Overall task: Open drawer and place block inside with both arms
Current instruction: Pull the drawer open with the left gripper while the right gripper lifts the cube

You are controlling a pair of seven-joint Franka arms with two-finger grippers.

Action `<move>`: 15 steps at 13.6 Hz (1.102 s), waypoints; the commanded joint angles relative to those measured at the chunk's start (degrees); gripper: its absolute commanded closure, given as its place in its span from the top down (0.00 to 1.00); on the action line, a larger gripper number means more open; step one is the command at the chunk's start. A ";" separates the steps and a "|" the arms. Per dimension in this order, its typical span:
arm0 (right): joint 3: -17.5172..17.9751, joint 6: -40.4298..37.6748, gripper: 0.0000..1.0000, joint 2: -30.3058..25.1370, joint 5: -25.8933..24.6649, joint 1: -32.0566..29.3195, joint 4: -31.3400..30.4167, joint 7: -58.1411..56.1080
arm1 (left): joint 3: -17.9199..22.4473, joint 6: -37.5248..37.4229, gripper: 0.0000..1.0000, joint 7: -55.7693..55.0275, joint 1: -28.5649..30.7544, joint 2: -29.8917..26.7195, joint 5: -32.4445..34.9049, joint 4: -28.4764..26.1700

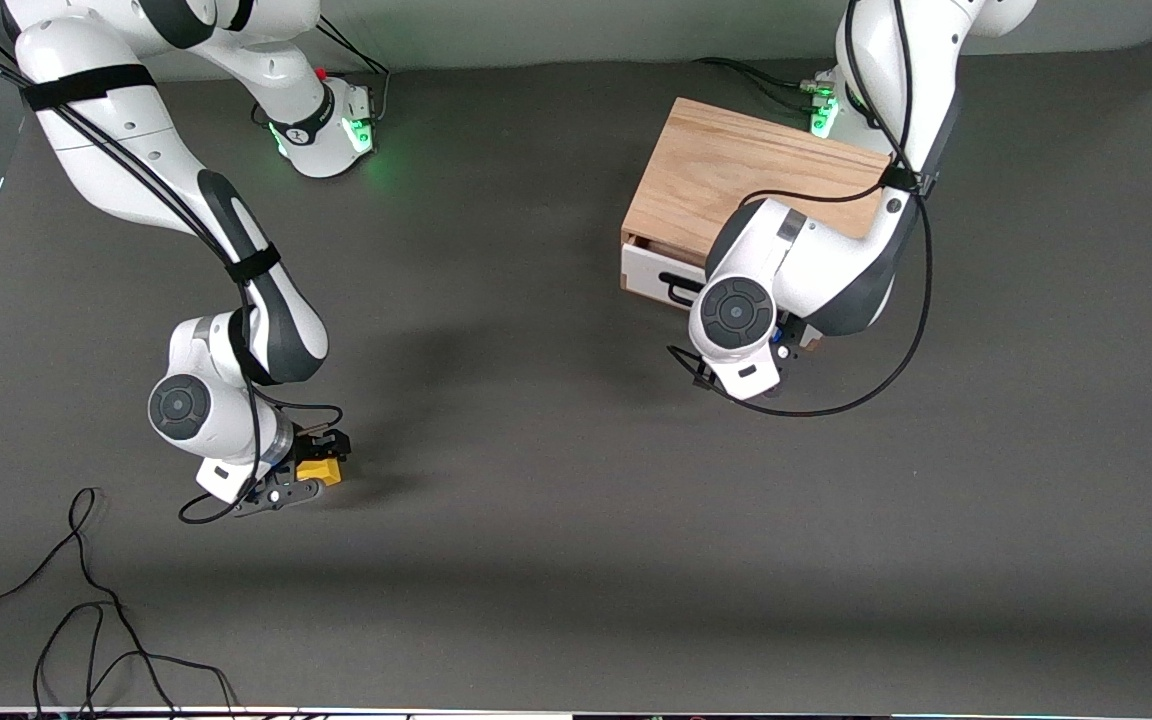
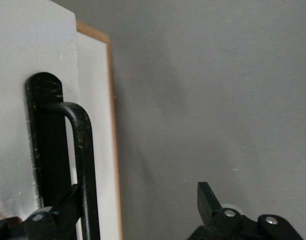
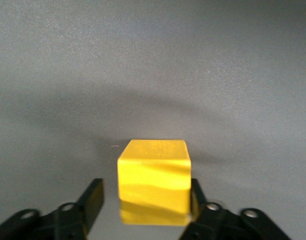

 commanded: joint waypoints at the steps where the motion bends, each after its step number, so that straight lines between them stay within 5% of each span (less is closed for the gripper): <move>1: -0.05 0.97 0.60 0.00 -0.89 0.22 0.16 -1.03 | 0.49 1.86 1.00 -0.38 -0.59 4.26 2.49 6.72; 9: -0.05 -0.17 0.57 -0.53 -0.80 0.31 1.39 -0.50 | 0.49 7.59 1.00 -0.38 -0.68 8.66 3.20 11.98; 15: 0.13 -4.46 0.41 -1.67 -0.72 1.19 4.46 0.29 | 0.49 12.23 1.00 -0.47 -0.85 11.12 4.43 14.99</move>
